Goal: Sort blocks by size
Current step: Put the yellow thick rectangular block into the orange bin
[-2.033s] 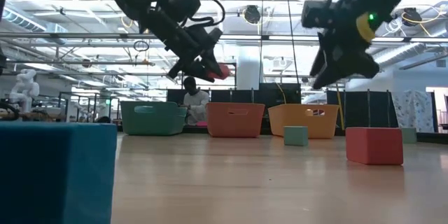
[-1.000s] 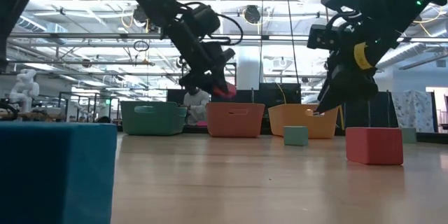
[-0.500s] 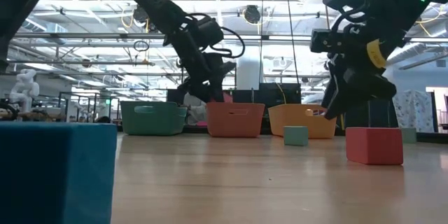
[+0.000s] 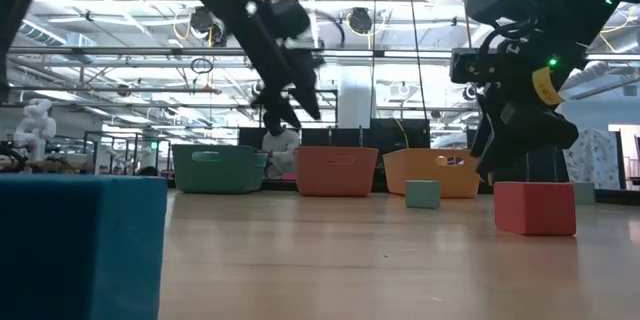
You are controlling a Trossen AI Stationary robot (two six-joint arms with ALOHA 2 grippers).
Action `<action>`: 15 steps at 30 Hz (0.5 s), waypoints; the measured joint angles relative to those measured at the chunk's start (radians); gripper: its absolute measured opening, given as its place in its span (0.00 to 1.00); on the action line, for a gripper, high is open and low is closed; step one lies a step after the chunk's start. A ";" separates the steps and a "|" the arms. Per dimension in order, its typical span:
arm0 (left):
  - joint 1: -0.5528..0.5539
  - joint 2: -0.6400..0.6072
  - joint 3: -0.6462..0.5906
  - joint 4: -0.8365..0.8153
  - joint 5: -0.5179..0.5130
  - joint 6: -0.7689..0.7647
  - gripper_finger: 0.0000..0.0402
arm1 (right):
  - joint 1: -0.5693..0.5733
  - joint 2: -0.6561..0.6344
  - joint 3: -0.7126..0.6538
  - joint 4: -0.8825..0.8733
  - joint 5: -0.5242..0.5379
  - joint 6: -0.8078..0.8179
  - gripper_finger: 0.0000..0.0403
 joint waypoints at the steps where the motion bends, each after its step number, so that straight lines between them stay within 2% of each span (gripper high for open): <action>1: -0.008 -0.032 0.000 -0.033 -0.010 0.010 0.70 | -0.001 0.000 0.000 -0.006 0.003 0.000 0.52; 8: -0.140 -0.257 0.000 -0.371 -0.200 0.008 0.67 | -0.001 0.000 0.000 -0.009 0.029 0.017 0.52; 15: -0.335 -0.365 0.000 -0.612 -0.273 -0.158 0.67 | -0.001 0.000 0.000 0.031 0.072 0.019 0.52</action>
